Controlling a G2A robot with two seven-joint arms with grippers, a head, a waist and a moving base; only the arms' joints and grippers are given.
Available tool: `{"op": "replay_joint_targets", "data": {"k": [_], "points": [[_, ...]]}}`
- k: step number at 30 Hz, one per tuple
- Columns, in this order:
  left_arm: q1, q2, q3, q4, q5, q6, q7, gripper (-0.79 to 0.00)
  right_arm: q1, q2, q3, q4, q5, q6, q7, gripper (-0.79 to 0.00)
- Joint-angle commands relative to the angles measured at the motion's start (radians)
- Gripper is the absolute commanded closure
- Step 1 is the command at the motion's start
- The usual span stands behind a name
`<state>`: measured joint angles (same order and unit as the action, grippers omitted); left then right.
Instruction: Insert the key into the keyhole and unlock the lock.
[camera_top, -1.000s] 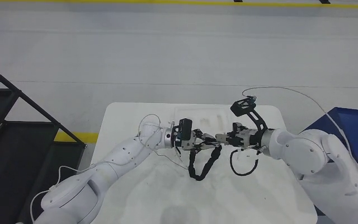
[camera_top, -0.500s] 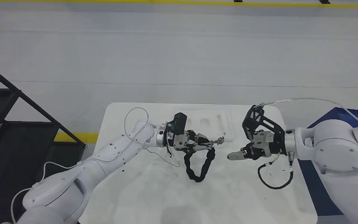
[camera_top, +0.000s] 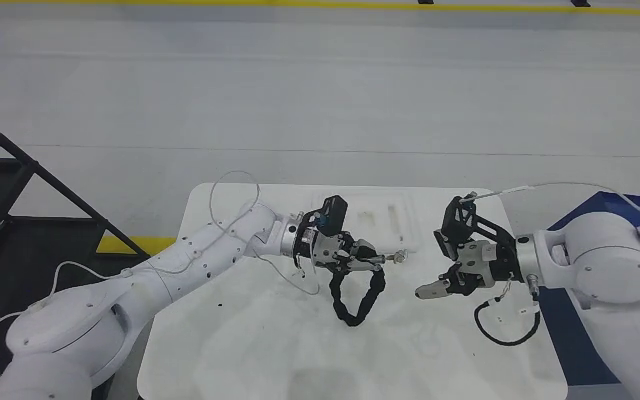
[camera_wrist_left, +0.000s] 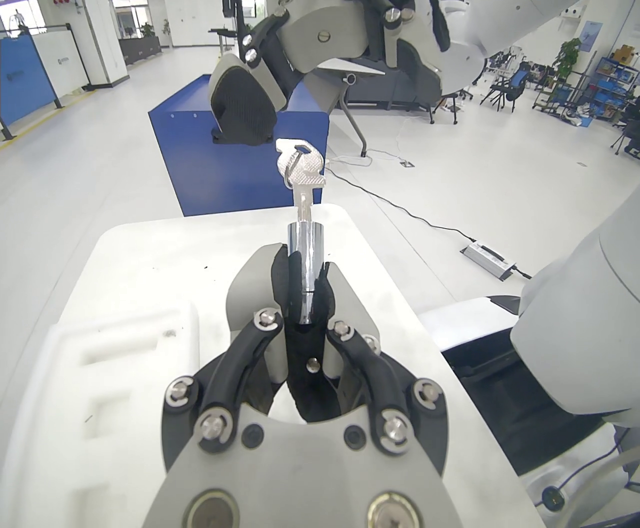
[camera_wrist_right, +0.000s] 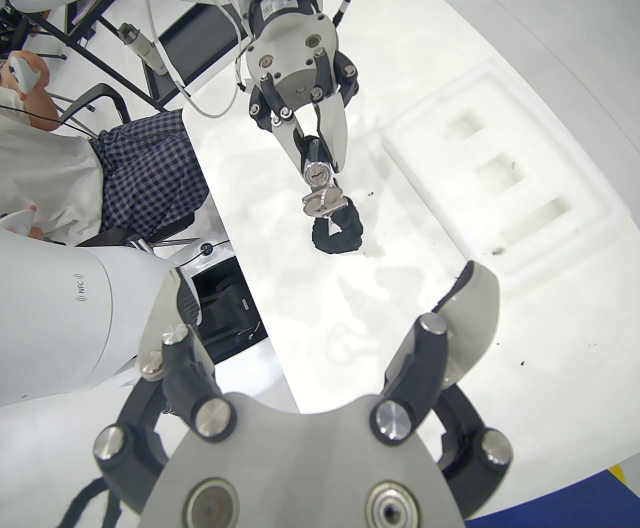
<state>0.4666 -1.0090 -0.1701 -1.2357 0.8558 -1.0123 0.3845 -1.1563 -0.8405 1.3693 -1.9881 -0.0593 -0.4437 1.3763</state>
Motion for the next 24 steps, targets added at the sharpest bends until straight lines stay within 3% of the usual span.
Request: {"op": "replay_joint_targets", "data": {"k": [1, 5, 14, 21, 22, 24], "points": [[-0.007, 0.005, 0.0, -0.019, -0.048, 0.0, -0.07, 0.0, 0.0, 0.0, 0.0, 0.0, 0.0, 0.0, 0.0, -0.785], [-0.013, 0.013, 0.0, -0.05, -0.146, 0.0, -0.178, 0.0, 0.003, 0.003, -0.015, -0.019, -0.07, -0.026, -0.026, -0.785], [-0.018, 0.017, 0.0, -0.064, -0.326, 0.0, -0.359, 0.0, 0.016, 0.041, -0.123, -0.017, -0.444, -0.32, -0.32, -0.785], [0.003, 0.009, 0.0, -0.054, -0.395, 0.0, -0.413, 0.0, 0.001, 0.064, -0.141, -0.028, -0.608, -0.453, -0.453, -0.785], [0.004, 0.007, 0.0, -0.051, -0.399, 0.0, -0.416, 0.0, -0.002, 0.066, -0.143, -0.033, -0.621, -0.46, -0.46, -0.767], [0.005, 0.004, 0.0, -0.046, -0.405, 0.0, -0.424, 0.0, -0.004, 0.068, -0.143, -0.043, -0.637, -0.474, -0.475, -0.616]]}}
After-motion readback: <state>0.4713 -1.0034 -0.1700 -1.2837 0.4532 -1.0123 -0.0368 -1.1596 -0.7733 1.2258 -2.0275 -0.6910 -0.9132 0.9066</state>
